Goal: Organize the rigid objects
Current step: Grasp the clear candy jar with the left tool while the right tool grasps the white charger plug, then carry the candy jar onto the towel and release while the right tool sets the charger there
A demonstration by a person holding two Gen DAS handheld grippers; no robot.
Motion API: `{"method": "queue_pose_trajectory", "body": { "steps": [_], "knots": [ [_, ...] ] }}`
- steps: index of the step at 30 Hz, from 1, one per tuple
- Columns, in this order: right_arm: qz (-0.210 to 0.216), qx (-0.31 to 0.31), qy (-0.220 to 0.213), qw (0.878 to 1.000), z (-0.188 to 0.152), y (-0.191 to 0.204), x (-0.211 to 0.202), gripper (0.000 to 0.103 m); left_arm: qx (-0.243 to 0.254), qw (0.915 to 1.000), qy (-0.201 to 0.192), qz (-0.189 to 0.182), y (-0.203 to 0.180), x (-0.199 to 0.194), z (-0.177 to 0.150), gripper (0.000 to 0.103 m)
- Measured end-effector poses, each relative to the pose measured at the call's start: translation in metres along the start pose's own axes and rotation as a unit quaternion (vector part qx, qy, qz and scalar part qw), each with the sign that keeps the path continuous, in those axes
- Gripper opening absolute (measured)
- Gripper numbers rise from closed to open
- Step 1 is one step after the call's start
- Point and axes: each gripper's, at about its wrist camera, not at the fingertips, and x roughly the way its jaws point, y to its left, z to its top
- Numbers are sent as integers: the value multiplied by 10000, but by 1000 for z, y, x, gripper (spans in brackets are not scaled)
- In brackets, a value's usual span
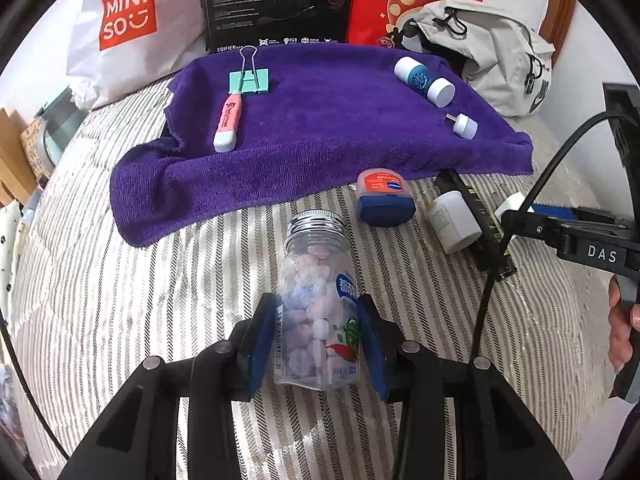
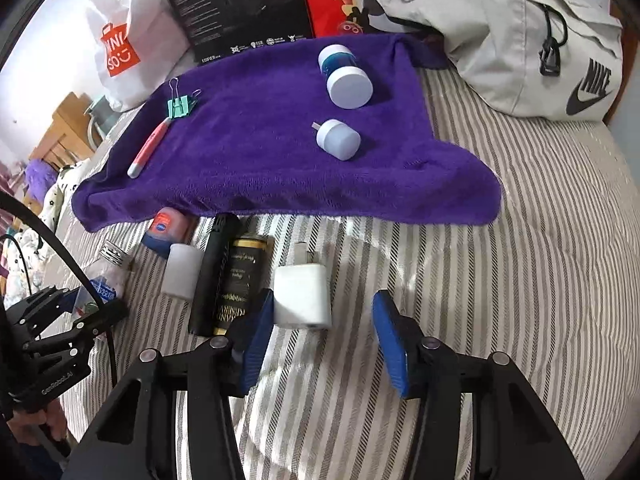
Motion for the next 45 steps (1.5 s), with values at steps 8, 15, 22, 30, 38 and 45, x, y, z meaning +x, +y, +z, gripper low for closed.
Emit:
{"method": "queue_pose_trajectory", "body": {
  "steps": [8,15,22,30,38,45],
  "knots": [
    [-595,-681,-85,9959,0,19,6,27,41,9999,-17,95,-2,1,0,39],
    [-64,-444,90,9990,1,2,-2,26,-275,9996,-31,-93,19,-8,-2,39],
    [143,-303,-96,9994,3,-15,-31,26,-435,9986,-199,-222,34,-25,8,39],
    [266,-397,-173,9987,13,-18,-44,26,-355,9986,-334,-204,36,-36,31,39],
    [371,-425,-257,9981,32,-19,-48,26,-233,9986,-446,-146,38,-38,65,39],
    [404,-445,-330,9976,66,-21,-42,26,-161,9988,-427,-183,41,-20,95,39]
  ]
}}
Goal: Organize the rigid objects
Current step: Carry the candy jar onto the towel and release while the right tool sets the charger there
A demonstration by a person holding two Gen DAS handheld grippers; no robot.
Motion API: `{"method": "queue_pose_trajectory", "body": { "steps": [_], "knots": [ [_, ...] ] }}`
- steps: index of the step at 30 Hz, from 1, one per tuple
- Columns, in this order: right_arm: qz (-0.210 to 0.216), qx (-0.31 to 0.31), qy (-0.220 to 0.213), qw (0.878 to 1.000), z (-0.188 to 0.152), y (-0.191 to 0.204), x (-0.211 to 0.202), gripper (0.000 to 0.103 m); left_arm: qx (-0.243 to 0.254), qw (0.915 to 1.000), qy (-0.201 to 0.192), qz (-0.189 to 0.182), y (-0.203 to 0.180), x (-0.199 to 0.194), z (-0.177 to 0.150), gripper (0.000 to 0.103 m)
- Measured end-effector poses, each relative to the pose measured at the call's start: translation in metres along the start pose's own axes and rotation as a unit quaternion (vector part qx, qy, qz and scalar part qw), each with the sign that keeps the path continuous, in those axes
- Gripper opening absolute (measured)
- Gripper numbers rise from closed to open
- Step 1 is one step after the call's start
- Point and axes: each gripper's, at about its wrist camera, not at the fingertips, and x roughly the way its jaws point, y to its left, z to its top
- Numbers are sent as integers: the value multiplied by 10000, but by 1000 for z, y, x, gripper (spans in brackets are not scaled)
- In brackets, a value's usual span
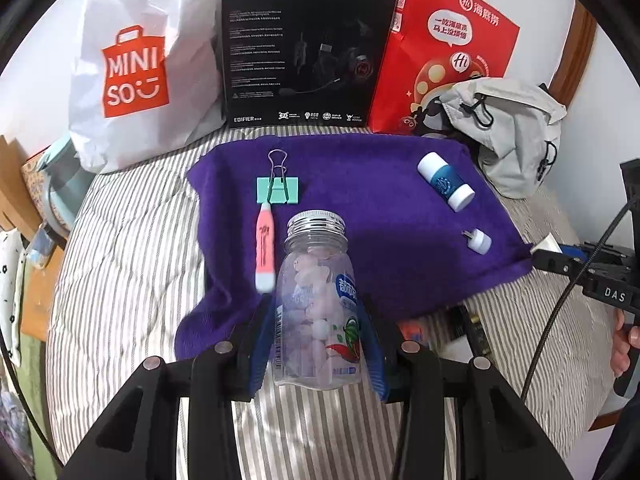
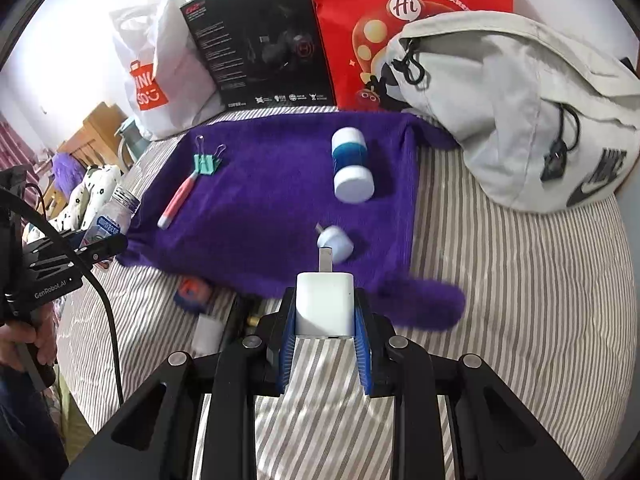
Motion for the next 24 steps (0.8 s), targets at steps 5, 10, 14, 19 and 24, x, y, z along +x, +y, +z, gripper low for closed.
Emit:
{"method": "queue_pose_trajectory", "body": {
  "steps": [5,10,14,19,24],
  "knots": [
    [-178,-107,165,9996,21,-4,23,26,-22,9999,118,-52,4,21,10,39],
    [-496,-267,388,9977,37,-12,51,26,-27,9997,206,-102,7,37,18,39],
    [-639,-328,466,9963,46,-16,69,26,30,9996,280,-101,6,48,23,39],
    [-701,-464,435,9955,57,-13,80,26,107,9993,352,-100,4,60,30,39],
    [-732,-583,568,9940,57,-10,95,26,134,9992,377,-84,1,68,36,39]
  ]
}}
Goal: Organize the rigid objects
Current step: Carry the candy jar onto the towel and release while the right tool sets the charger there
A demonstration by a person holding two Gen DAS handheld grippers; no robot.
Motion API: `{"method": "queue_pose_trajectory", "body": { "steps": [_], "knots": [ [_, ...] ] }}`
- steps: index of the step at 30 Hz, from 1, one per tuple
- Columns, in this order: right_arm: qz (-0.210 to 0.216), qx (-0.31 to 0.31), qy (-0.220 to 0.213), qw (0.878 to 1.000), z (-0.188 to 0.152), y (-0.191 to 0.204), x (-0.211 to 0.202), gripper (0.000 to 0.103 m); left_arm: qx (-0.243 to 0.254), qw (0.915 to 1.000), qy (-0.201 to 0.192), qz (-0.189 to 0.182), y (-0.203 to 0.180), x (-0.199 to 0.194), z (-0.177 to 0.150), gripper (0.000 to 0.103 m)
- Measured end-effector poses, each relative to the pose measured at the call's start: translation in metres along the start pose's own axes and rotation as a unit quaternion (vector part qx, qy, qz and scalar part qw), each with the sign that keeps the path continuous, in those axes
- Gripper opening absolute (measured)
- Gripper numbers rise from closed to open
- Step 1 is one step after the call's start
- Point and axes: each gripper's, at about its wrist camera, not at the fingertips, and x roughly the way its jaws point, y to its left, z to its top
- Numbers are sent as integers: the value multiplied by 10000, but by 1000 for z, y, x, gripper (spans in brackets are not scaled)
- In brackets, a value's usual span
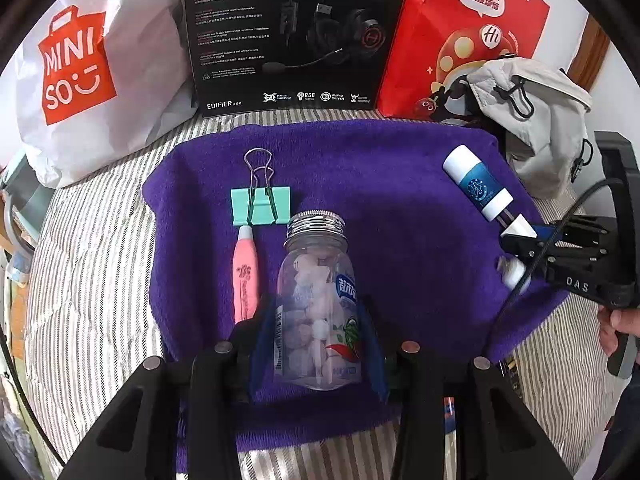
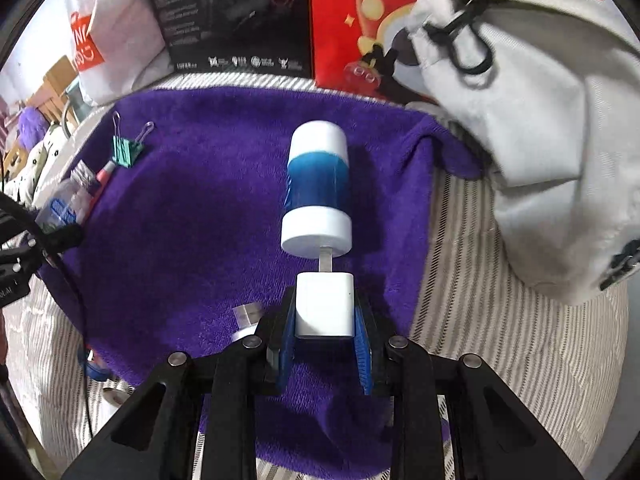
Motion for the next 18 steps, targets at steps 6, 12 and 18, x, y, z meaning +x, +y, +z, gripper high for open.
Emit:
{"method": "queue_pose_trajectory", "body": {
  "steps": [6,12,18],
  "knots": [
    [42,-15,-87,10000,-1,2,1,26,27,10000,75,32,-2,13,5,39],
    [52,-68,-137,9999,-2,3,2,26,207,9993,144,271,-6,25,3,39],
    [67,-153,-189,9997,-6,3,0,26,355,9987,95,357,-10,25,1,39]
  ]
}}
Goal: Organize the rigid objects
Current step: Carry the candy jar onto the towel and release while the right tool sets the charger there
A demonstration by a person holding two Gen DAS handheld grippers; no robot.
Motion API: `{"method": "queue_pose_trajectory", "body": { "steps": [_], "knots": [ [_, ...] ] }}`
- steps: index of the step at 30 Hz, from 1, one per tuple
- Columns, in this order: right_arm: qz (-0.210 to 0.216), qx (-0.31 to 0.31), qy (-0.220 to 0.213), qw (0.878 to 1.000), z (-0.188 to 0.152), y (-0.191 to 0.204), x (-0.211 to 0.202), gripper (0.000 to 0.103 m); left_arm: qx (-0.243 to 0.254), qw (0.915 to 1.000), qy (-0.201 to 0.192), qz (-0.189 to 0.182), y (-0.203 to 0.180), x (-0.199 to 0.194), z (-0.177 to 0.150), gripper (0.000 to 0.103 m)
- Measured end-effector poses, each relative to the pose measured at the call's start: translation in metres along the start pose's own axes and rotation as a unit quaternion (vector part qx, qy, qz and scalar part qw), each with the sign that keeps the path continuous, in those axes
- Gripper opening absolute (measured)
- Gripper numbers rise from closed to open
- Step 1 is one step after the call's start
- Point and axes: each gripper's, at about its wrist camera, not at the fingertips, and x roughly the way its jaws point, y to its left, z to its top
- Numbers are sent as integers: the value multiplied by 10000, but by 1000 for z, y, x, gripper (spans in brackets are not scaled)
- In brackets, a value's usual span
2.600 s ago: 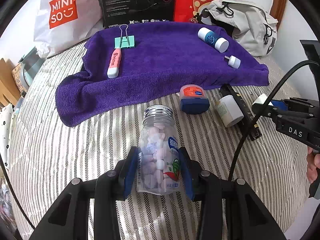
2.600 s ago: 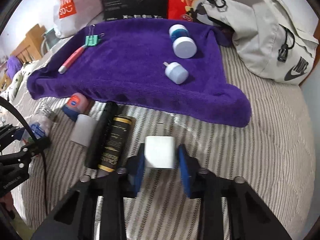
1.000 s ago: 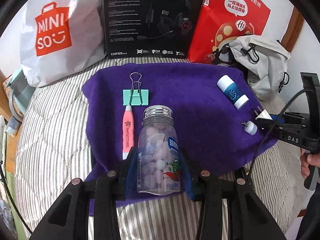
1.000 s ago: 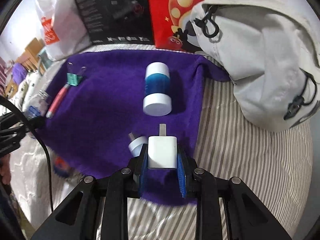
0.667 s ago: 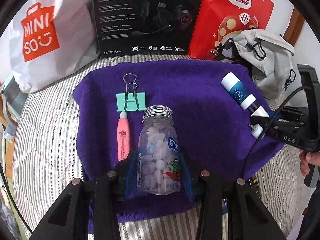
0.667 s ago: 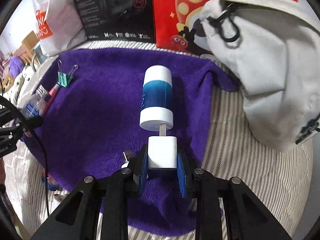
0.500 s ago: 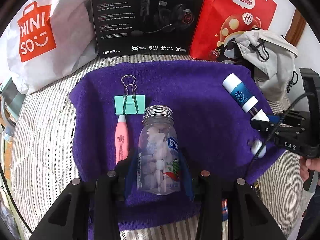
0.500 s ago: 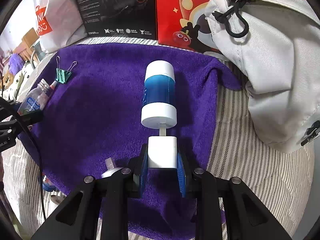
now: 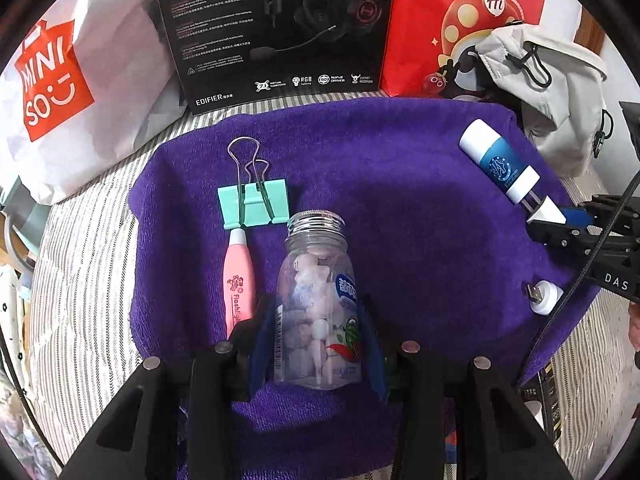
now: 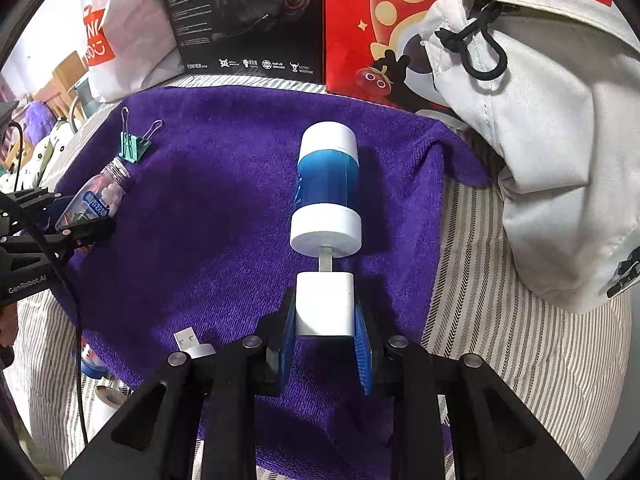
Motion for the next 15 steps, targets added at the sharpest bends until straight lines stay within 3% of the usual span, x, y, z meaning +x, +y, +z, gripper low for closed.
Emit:
{"method": "queue_pose_trajectory", "body": {
  "steps": [6,8,11,12,15],
  "knots": [
    [21,-94,-2,10000,0,2,0,27,33,10000,26,21,-1,-4,-3,40],
    [53,-93,45,9999,1,2,0,28,40,10000,83,18,-1,-4,-4,45],
    [167,-115,149,9997,0,3,-2,34,34,9998,158,117,-1,-6,-8,62],
    [162,-136,168,9996,-1,4,-4,39,24,9998,170,125,0,-6,-10,64],
    [244,-186,231,9993,-6,7,-8,43,-82,9997,224,61,3,-7,-13,65]
  ]
}}
